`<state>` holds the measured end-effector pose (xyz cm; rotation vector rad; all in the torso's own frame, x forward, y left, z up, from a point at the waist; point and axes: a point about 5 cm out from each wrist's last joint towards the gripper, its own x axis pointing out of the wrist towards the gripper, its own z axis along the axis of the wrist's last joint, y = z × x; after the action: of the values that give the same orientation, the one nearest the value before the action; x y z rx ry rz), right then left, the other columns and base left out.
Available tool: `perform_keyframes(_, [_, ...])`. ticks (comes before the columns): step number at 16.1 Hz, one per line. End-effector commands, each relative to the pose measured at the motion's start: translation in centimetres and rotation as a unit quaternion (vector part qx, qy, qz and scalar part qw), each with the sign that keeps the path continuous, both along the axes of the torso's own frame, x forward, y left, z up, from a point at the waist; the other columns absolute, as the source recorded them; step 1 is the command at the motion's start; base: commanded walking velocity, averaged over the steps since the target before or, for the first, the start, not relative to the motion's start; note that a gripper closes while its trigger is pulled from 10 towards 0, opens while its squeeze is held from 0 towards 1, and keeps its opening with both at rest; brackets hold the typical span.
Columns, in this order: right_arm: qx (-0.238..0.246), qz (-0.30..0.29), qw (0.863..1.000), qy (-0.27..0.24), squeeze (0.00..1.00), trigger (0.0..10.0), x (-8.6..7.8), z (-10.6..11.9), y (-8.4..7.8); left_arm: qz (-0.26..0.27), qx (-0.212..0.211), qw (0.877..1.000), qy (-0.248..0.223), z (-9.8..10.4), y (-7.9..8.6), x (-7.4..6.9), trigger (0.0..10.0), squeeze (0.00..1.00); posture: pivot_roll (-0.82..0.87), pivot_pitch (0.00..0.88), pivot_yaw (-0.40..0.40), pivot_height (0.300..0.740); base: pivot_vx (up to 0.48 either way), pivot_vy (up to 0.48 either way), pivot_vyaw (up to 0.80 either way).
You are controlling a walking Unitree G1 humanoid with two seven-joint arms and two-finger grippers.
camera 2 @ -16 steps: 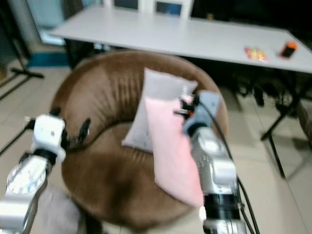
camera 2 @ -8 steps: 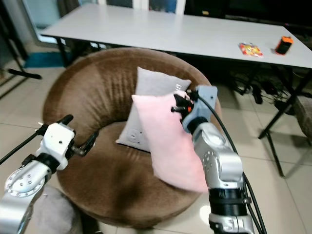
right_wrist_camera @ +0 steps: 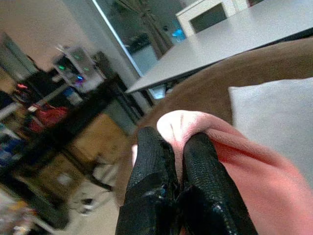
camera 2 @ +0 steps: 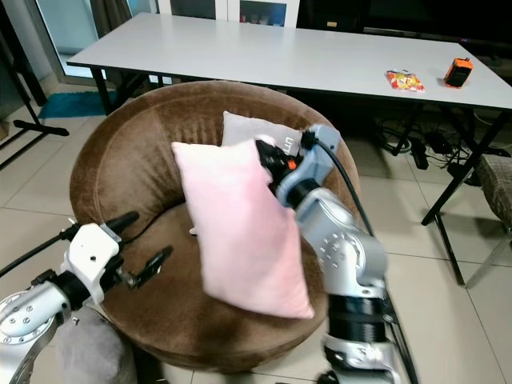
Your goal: Move the pillow to the sofa from floor
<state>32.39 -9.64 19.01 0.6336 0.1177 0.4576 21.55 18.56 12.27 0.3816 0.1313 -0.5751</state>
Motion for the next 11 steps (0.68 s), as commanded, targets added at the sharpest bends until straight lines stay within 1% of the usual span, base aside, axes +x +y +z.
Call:
perform_keyframes(1, [0.035, -0.01, 0.999, -0.001, 0.0, 10.0, 0.7, 0.6, 0.1, -0.01, -0.003, 1.0, 0.003, 0.3, -0.1, -0.2, 10.0, 0.09, -0.03, 0.0, -0.038, 0.74, 0.0, 0.0, 0.0])
perform_keyframes(2, [0.055, -0.019, 0.998, 0.027, 0.0, 10.0, 1.4, -0.5, 0.5, -0.014, -0.004, 1.0, 0.009, 0.3, 0.0, -0.4, 10.0, 0.09, -0.02, 0.0, -0.034, 0.74, 0.0, 0.0, 0.0])
perform_keyframes(3, [0.071, -0.019, 0.996, 0.04, 0.0, 10.0, 1.7, -1.1, 0.8, -0.016, -0.003, 1.0, 0.012, 0.3, 0.0, -0.5, 10.0, 0.09, -0.02, 0.0, -0.031, 0.74, 0.0, 0.0, 0.0])
perform_keyframes(4, [0.098, -0.028, 0.992, 0.079, 0.0, 10.0, 2.6, -3.0, 1.3, -0.02, -0.002, 1.0, 0.019, 0.3, 0.1, -0.7, 10.0, 0.09, -0.02, 0.0, -0.028, 0.74, 0.0, 0.0, 0.0])
perform_keyframes(5, [0.129, -0.027, 0.986, 0.106, 0.0, 10.0, 3.2, -4.7, 1.8, -0.026, 0.0, 0.999, 0.024, 0.4, 0.2, -0.7, 10.0, 0.09, -0.01, 0.0, -0.027, 0.74, 0.0, 0.0, 0.0])
perform_keyframes(6, [0.137, -0.032, 0.983, 0.118, 0.0, 10.0, 3.5, -5.5, 1.9, -0.029, 0.002, 0.999, 0.026, 0.4, 0.2, -0.8, 10.0, 0.09, 0.0, 0.0, -0.023, 0.74, 0.0, 0.0, 0.0])
perform_keyframes(7, [0.106, -0.052, 0.983, 0.144, 0.0, 10.0, 4.1, -7.7, 1.8, -0.037, 0.007, 0.999, 0.032, 0.6, 0.3, -0.9, 10.0, 0.09, 0.02, 0.0, -0.026, 0.74, 0.0, 0.0, 0.0])
perform_keyframes(8, [0.098, -0.057, 0.982, 0.148, 0.0, 10.0, 4.3, -8.0, 1.7, -0.038, 0.007, 0.999, 0.033, 0.6, 0.3, -0.9, 10.0, 0.09, 0.02, 0.0, -0.026, 0.74, 0.0, 0.0, 0.0])
perform_keyframes(9, [0.075, -0.069, 0.983, 0.153, 0.0, 10.0, 4.5, -8.4, 1.4, -0.039, 0.008, 0.999, 0.034, 0.8, 0.4, -1.0, 10.0, 0.09, 0.04, 0.0, -0.032, 0.74, 0.0, 0.0, 0.0])
perform_keyframes(10, [0.062, -0.076, 0.984, 0.146, 0.0, 10.0, 5.1, -7.9, 1.3, -0.038, 0.01, 0.999, 0.036, 0.9, 0.5, -1.3, 10.0, 0.1, 0.05, 0.0, -0.04, 0.74, 0.0, 0.0, 0.0])
perform_keyframes(11, [0.058, -0.078, 0.985, 0.142, 0.0, 10.0, 5.4, -7.6, 1.2, -0.037, 0.01, 0.999, 0.037, 0.9, 0.6, -1.3, 10.0, 0.1, 0.05, 0.0, -0.04, 0.74, 0.0, 0.0, 0.0])
